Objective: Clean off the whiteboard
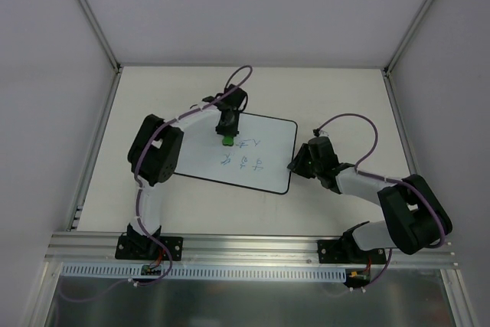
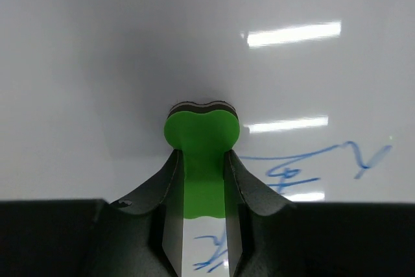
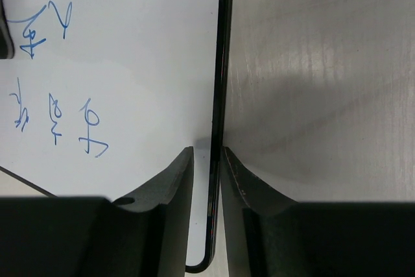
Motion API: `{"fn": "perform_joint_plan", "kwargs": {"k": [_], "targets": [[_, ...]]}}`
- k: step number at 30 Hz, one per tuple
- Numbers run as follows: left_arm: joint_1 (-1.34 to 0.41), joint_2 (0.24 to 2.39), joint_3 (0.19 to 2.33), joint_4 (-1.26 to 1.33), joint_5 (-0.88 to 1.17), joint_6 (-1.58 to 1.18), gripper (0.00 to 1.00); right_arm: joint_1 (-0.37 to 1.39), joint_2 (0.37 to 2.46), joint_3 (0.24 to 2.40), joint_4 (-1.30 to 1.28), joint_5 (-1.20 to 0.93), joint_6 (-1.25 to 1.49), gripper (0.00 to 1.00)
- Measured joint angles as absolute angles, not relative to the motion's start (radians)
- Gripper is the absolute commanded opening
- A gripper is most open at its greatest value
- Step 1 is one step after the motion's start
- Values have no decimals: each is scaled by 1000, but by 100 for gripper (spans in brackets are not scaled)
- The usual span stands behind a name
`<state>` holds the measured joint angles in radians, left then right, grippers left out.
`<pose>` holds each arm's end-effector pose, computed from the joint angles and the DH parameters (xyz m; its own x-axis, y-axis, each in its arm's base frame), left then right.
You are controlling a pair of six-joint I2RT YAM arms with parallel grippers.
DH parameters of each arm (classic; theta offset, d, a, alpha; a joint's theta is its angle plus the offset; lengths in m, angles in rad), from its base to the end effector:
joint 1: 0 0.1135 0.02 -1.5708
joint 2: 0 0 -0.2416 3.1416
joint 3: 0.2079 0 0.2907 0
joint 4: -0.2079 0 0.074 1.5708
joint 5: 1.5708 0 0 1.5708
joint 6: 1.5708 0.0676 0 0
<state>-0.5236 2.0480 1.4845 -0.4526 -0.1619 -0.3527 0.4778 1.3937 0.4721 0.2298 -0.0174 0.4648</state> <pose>0.4191 -0.2294 0.1073 -0.8359 0.0890 -0.5416 0.1398 0.9887 -0.0534 0.2714 0.1419 0.0707 -0.7178 0.1330 -0.6834 -0.1677 0.9197 0.3551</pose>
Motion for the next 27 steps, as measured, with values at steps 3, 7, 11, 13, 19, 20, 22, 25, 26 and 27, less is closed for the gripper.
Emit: {"fn": "perform_joint_plan", "kwargs": {"k": [3,7,11,13,19,20,22,25,26,27], "targets": [[-624,2104,1558,-443,-164,-361,0,479,1396,472,234,-14,469,27],[-750,2165,1639,-429,-149,-379,0,480,1394,471,235,-10,472,27],[-825,2184,1662,-406,-104,-407,0,482,1386,466,241,-7,477,27],[-841,2181,1655,-395,-93,-420,0,482,1384,462,246,-5,479,27],[-836,2127,1580,-368,-91,-467,0,484,1380,451,262,-4,485,27],[-833,2112,1562,-374,-94,-474,0,484,1380,449,266,-4,486,27],[-823,2078,1525,-400,-104,-479,0,484,1379,445,272,-4,487,28],[-791,2037,1481,-443,-123,-478,0,484,1377,442,278,-4,487,29],[-773,2023,1465,-456,-134,-476,0,484,1377,441,279,-4,487,29],[-752,2008,1446,-466,-141,-474,0,484,1377,440,281,-4,487,29]]}}
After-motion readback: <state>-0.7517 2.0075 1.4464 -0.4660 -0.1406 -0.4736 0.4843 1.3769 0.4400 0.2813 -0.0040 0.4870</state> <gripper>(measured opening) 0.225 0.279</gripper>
